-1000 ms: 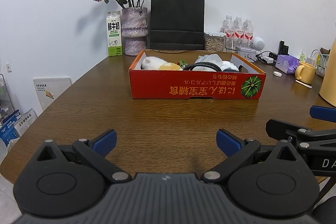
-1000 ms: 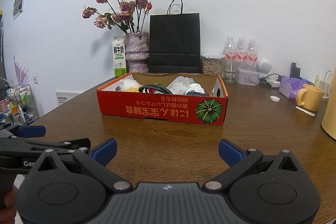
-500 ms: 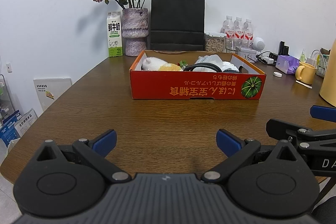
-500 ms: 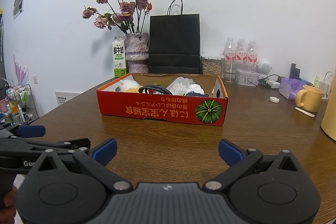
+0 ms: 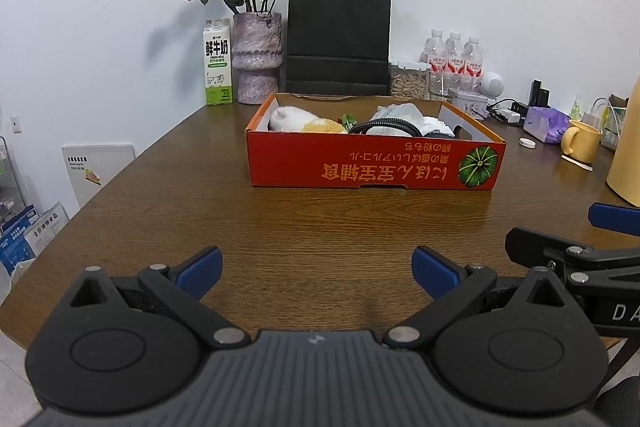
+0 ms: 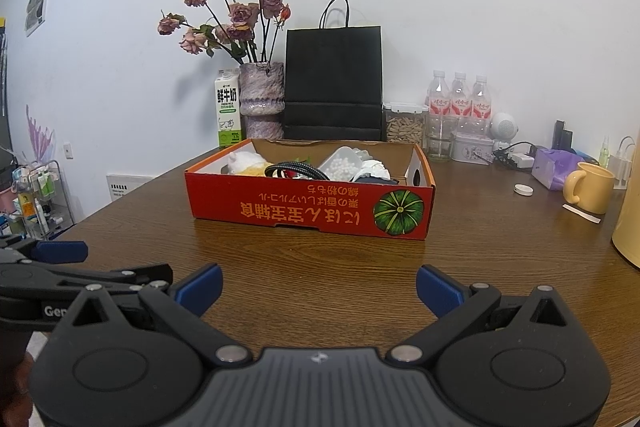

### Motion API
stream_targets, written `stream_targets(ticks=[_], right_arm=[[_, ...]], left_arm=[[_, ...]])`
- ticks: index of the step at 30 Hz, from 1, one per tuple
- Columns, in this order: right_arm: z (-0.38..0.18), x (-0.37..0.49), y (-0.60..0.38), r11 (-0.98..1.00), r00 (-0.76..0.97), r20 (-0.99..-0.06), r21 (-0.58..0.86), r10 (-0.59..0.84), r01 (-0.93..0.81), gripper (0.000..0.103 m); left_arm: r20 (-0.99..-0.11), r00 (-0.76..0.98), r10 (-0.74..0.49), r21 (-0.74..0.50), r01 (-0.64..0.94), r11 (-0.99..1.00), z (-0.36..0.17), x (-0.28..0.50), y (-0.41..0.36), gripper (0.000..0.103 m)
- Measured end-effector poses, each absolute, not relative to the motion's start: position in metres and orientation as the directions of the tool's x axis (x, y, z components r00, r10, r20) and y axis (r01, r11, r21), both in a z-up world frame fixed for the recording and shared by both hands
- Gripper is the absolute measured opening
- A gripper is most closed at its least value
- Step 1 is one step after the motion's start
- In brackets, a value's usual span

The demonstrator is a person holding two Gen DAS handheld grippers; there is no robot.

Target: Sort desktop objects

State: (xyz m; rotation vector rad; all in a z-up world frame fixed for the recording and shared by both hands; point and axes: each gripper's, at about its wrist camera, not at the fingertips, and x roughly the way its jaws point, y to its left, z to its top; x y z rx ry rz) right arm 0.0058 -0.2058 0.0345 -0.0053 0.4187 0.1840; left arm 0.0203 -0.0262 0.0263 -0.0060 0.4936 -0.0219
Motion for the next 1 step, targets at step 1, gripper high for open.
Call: stream_targets(ticks=[1], right_arm=[[0.0345,0.0059,-0.2058,0.983,0.897,-0.404,0.034,0.178,-0.18,0.103]], left_arm=[[-0.474,0.88,-0.02,-0.009,0.018,1.0,0.0264,0.0204,-0.0268,0.103]])
